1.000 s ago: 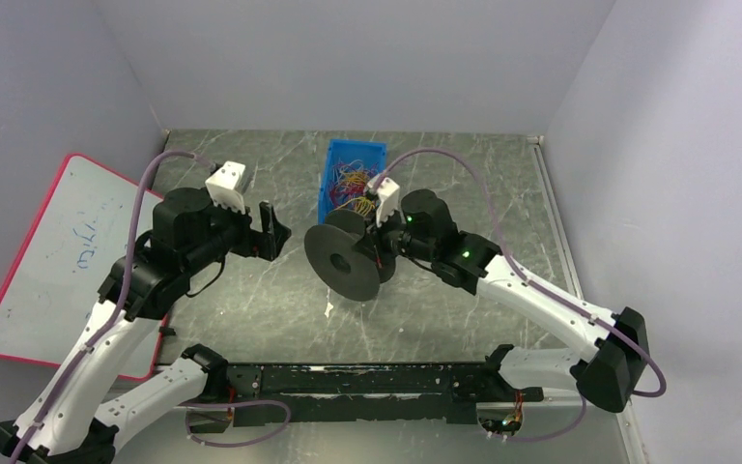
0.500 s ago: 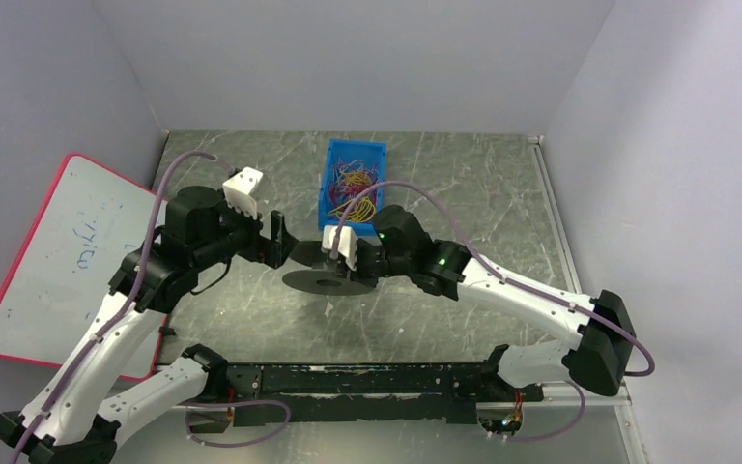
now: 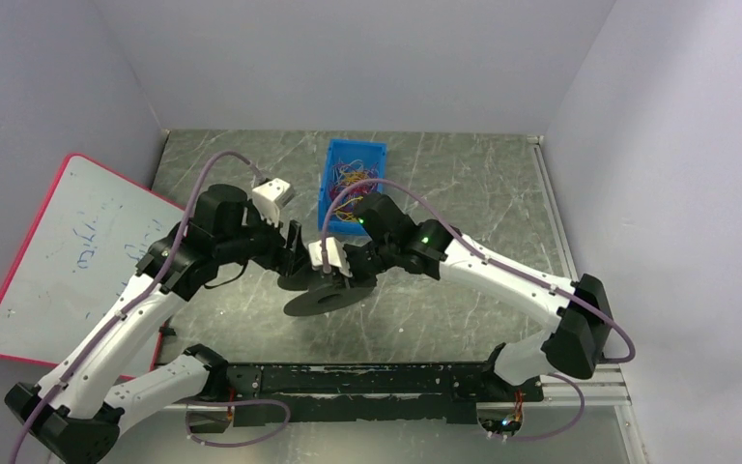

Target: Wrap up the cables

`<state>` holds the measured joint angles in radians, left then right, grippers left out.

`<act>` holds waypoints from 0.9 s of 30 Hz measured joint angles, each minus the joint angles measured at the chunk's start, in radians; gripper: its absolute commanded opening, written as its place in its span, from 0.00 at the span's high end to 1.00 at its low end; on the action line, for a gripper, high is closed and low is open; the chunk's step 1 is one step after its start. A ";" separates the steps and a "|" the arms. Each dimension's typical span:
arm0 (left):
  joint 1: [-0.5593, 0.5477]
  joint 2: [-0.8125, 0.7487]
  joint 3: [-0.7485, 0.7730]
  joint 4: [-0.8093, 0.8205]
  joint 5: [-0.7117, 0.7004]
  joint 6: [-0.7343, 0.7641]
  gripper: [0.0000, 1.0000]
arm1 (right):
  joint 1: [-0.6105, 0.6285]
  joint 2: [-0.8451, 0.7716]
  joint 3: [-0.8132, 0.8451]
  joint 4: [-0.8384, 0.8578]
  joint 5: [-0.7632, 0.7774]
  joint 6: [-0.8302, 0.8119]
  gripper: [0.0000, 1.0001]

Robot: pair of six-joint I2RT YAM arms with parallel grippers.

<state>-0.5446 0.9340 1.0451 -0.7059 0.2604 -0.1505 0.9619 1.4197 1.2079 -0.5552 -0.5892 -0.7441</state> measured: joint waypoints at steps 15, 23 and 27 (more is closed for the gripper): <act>-0.076 0.140 -0.031 0.006 -0.014 0.005 0.37 | -0.066 0.035 0.054 -0.147 -0.142 -0.071 1.00; -0.097 0.184 -0.031 0.008 -0.018 0.006 0.49 | -0.068 0.036 0.054 -0.144 -0.150 -0.072 1.00; -0.105 0.197 -0.031 0.013 -0.018 0.006 0.56 | -0.068 0.036 0.054 -0.127 -0.142 -0.065 1.00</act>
<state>-0.6491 1.1309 1.0142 -0.6930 0.2428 -0.1444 0.8936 1.4559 1.2617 -0.6819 -0.7311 -0.8089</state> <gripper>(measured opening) 0.480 0.028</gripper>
